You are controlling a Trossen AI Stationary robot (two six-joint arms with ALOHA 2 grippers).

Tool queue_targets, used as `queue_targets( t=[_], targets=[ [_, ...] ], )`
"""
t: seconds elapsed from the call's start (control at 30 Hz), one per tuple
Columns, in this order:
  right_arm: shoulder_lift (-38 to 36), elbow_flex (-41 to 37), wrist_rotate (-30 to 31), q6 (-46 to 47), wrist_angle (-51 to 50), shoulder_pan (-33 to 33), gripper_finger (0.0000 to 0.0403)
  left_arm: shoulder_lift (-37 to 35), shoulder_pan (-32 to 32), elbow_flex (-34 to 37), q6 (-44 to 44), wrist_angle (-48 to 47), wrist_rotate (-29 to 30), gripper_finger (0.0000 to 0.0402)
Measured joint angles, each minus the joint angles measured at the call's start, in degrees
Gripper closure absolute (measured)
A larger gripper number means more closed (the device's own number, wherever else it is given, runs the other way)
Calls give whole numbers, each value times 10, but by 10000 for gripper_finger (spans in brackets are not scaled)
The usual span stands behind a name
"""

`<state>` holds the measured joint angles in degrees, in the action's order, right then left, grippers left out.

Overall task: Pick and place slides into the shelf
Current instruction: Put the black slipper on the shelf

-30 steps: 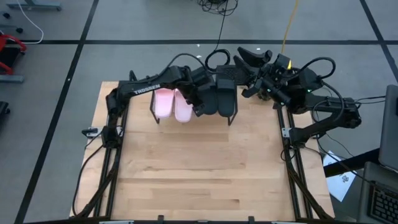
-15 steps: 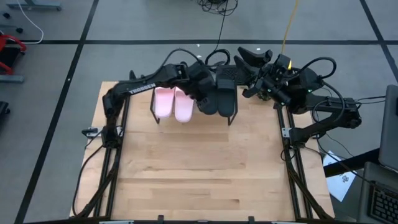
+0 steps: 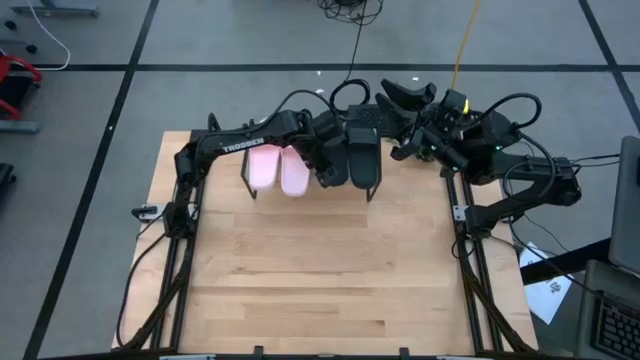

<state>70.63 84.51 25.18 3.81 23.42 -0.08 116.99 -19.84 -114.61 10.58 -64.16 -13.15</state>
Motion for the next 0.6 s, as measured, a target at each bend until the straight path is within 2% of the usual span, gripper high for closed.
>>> queue_targets(
  t=[0.13, 0.6],
  targets=[
    [0, 0, 0, -2, 0, 2, 209, -1, 7, 0, 5, -27, -19, 273],
    [0, 0, 0, -4, -2, 2, 209, -21, 24, -31, 12, -41, -8, 273]
  ],
)
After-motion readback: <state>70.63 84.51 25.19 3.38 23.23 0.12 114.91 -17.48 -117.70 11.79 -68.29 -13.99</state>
